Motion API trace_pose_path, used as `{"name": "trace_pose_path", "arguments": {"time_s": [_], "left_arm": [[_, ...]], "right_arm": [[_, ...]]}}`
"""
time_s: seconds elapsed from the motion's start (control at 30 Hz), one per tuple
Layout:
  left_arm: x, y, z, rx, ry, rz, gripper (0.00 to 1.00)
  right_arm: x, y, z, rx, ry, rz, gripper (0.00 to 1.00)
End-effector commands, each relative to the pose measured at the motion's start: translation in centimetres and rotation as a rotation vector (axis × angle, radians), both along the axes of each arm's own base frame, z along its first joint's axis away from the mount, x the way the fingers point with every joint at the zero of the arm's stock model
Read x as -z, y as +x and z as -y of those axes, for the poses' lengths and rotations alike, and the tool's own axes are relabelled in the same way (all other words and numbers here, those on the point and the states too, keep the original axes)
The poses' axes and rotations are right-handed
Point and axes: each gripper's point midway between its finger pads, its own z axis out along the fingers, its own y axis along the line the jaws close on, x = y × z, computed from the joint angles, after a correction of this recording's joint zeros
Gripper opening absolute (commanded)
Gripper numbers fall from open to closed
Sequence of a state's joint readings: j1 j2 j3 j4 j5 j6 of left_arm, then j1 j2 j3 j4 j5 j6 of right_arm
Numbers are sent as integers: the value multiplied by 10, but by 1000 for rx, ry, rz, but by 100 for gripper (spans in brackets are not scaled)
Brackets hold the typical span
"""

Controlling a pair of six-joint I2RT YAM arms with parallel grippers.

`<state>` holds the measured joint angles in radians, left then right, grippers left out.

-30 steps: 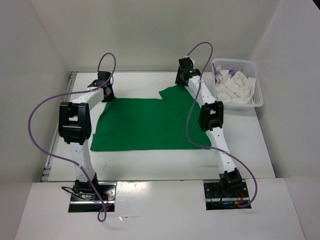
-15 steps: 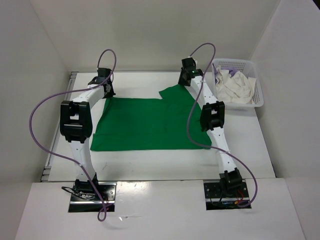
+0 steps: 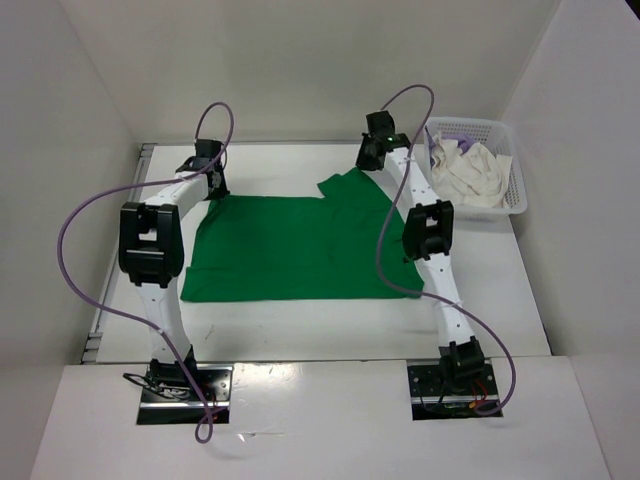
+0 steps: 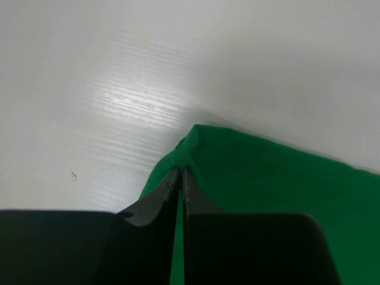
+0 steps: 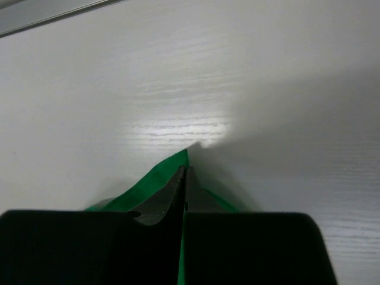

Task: Fold and stack the t-shirts
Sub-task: Grap the side of the flattened tshirt furthest away from the robot with both arms, then fold the other side of the tshirt into a rectangle

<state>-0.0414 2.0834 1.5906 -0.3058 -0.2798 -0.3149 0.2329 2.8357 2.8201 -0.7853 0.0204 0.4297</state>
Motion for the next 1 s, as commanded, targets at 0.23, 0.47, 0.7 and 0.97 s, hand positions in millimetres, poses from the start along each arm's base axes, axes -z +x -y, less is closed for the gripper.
{"name": "trace_pose_path", "arguments": {"time_s": [0.23, 0.47, 0.7, 0.97], "left_arm": [[-45, -28, -20, -14, -31, 99, 9], [-43, -42, -28, -39, -85, 107, 9], [-50, -65, -28, -57, -106, 121, 8], [-51, -97, -26, -66, -114, 102, 7]], "right_arm": [[-108, -91, 29, -38, 81, 27, 0], [-80, -160, 46, -21, 47, -92, 0], [-91, -221, 58, 0, 53, -94, 0], [-87, -281, 73, 43, 47, -115, 0]]}}
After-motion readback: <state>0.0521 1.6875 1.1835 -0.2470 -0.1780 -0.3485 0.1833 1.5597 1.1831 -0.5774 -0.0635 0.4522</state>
